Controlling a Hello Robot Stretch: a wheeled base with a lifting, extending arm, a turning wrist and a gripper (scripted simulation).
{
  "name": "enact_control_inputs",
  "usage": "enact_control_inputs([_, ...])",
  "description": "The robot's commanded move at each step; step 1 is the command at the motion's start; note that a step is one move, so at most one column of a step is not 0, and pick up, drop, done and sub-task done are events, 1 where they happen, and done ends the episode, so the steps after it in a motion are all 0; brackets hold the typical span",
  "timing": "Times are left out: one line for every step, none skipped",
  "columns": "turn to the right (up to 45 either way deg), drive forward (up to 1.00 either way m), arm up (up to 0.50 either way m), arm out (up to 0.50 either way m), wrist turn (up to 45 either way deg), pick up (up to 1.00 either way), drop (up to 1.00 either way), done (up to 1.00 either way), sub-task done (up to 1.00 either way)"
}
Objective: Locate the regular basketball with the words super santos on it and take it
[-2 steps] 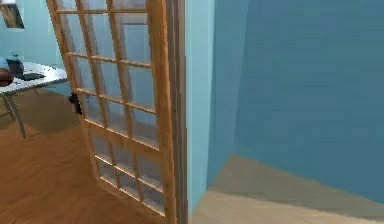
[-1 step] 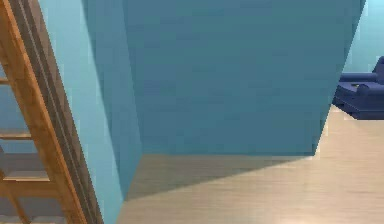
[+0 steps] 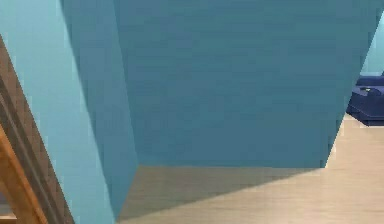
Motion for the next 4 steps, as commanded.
enact_control_inputs([0.0,0.25,0.00,0.00,0.0,0.00,0.00,0.00,0.00])
enact_control_inputs([-27.0,0.00,0.00,0.00,0.0,0.00,0.00,0.00,0.00])
enact_control_inputs([0.0,0.00,0.14,0.00,0.0,0.00,0.00,0.00,0.00])
enact_control_inputs([0.0,0.00,0.00,0.30,0.0,0.00,0.00,0.00,0.00])
